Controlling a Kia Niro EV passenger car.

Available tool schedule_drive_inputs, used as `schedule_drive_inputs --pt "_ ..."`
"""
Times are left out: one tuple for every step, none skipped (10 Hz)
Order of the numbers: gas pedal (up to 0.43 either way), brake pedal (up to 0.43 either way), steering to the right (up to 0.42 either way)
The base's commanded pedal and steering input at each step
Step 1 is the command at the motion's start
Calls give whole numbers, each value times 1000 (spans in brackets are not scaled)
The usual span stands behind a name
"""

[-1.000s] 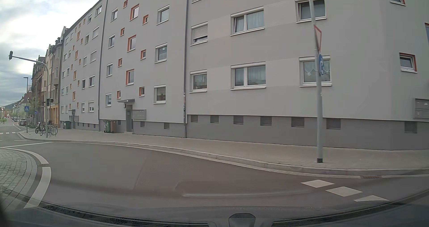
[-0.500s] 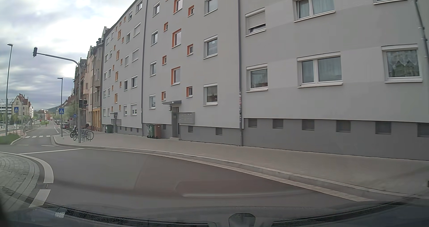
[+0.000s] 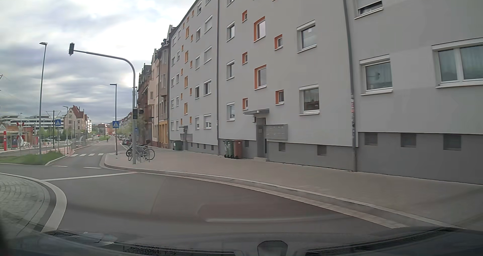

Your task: Follow the waypoints while adhering to traffic rules and regulations

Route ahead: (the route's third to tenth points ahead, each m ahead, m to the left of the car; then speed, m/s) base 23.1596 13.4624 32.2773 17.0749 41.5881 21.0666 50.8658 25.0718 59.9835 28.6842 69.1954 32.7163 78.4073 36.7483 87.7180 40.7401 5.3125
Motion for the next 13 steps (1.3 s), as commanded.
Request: schedule_drive_inputs --pt "47 0 -335" --pt "47 0 -336" --pt "47 0 -335" --pt "47 0 -335" --pt "47 0 -334" --pt "47 0 -332" --pt "47 0 -324" --pt "47 0 -313" --pt "47 0 -308" --pt "47 0 -305" --pt "47 0 -298" --pt "47 0 -286" --pt "47 0 -270"
